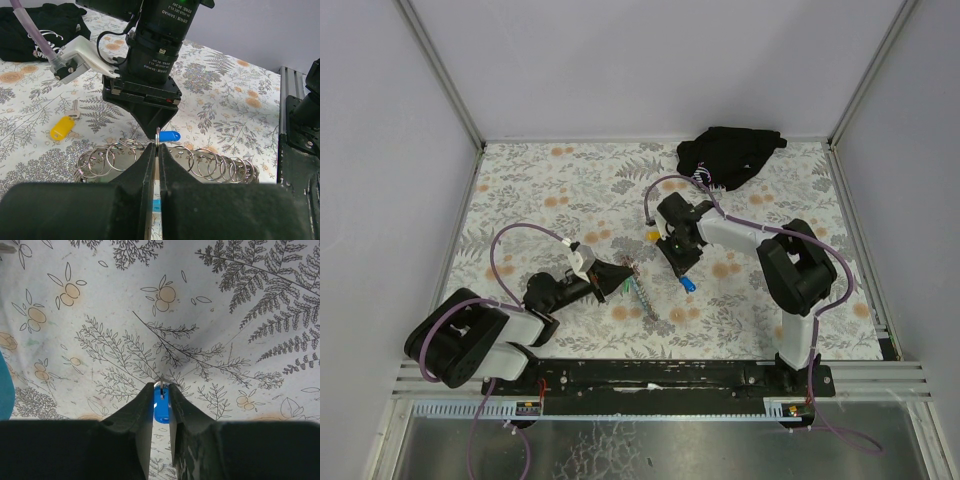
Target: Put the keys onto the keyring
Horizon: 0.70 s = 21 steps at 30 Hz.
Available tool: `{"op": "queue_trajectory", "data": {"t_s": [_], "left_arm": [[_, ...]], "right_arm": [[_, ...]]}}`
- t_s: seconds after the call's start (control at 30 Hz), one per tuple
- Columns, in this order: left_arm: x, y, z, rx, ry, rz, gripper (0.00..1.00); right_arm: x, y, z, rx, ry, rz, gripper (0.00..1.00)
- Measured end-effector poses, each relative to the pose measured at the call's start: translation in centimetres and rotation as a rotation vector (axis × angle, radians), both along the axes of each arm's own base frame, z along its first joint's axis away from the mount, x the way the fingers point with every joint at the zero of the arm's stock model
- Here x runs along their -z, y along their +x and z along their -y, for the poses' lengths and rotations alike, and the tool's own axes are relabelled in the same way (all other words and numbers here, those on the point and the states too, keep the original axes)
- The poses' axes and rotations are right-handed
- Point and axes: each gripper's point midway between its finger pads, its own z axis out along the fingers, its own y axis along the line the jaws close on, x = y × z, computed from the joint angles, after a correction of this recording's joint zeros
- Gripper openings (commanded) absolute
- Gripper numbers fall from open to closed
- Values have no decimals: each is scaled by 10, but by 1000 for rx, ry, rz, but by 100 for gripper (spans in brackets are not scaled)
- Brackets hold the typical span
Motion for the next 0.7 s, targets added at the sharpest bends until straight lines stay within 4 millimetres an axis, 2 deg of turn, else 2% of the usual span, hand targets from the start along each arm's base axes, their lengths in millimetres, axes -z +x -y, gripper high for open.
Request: {"op": "queue_trajectory", "data": {"t_s": [0.13,0.3,0.5,0.7], "left_arm": [[0,0,0,-1,0,0,1],[0,0,0,-1,0,-1,1],[-1,0,0,0,-1,1,1],[-3,0,0,0,-4,8,1]], "right_arm": [[1,0,0,-3,-3,-1,20],[1,-1,1,-3,-5,-3,9],[0,0,1,-12,-1,5,0],[-11,-6,4,-40,34,40,0]]}}
